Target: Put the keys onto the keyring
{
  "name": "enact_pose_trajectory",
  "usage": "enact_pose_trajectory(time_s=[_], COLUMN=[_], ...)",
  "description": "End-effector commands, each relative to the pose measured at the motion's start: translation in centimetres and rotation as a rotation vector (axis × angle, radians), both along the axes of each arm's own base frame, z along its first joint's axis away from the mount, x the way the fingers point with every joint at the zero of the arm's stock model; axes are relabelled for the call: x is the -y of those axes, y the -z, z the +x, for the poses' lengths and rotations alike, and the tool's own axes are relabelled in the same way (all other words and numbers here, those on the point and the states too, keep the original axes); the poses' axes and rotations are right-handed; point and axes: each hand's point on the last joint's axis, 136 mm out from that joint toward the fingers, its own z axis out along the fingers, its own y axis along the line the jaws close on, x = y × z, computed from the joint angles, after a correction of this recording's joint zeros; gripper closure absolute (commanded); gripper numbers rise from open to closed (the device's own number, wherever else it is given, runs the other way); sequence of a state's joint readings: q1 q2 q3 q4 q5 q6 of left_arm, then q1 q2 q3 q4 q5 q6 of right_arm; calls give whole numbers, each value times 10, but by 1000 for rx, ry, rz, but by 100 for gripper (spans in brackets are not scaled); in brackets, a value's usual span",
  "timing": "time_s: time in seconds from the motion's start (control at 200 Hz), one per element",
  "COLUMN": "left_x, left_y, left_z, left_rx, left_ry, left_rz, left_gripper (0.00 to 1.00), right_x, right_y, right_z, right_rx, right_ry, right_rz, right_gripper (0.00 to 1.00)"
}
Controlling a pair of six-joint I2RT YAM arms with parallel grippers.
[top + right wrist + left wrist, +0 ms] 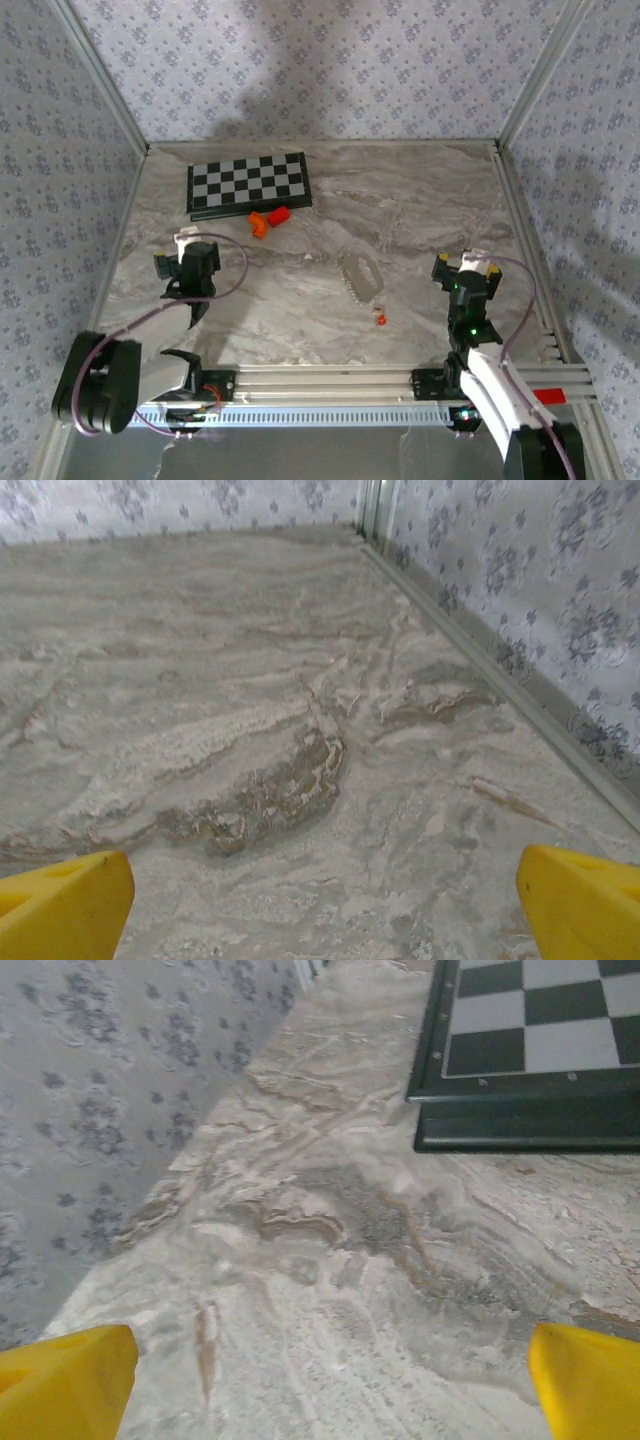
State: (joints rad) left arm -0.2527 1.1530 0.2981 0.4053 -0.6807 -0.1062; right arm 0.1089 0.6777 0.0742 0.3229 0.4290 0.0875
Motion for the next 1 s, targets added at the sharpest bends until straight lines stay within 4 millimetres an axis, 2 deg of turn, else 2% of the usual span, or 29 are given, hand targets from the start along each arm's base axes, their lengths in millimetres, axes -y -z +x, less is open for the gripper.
enact_pose_trajectory(time_s=[0.0,0.27,0.335,0.415,0.535,0.58,0.64,0.665,0.675,0.78,0.855,0.95,0.995], left_x=[15,13,12,4,-1,-1,-4,-3,-2,-6,-7,-8,-8], left_y=[-24,-25,-19,-12,-5,3,4,7,13,9,9,11,11], left_z=[28,55,59,63,66,66,73,73,71,75,76,75,75], left_rx=[129,159,181,196,178,151,192,162,123,138,140,125,122], left_ry=[82,115,136,120,144,154,155,155,154,143,141,138,137], left_rz=[-35,13,-2,-24,-99,-127,-114,-126,-134,-142,-148,-154,-154], left_gripper=[0,0,0,1,0,1,1,1,0,0,0,1,0], right_x=[-4,-9,-10,-10,-9,-7,-2,0,1,4,-1,-19,-17], right_y=[-21,-19,-17,-5,7,12,13,13,14,18,17,21,21], right_z=[20,65,74,84,93,97,100,101,102,110,112,119,118], right_rx=[93,113,121,111,82,65,61,52,45,-11,-11,-43,-46], right_ry=[-23,-69,-90,-123,-125,-120,-93,-80,-76,-59,-91,-198,-198], right_rz=[-5,-19,-9,-13,-2,8,-3,-1,2,2,-2,15,16], right_gripper=[1,0,0,0,0,0,0,0,0,0,0,0,0])
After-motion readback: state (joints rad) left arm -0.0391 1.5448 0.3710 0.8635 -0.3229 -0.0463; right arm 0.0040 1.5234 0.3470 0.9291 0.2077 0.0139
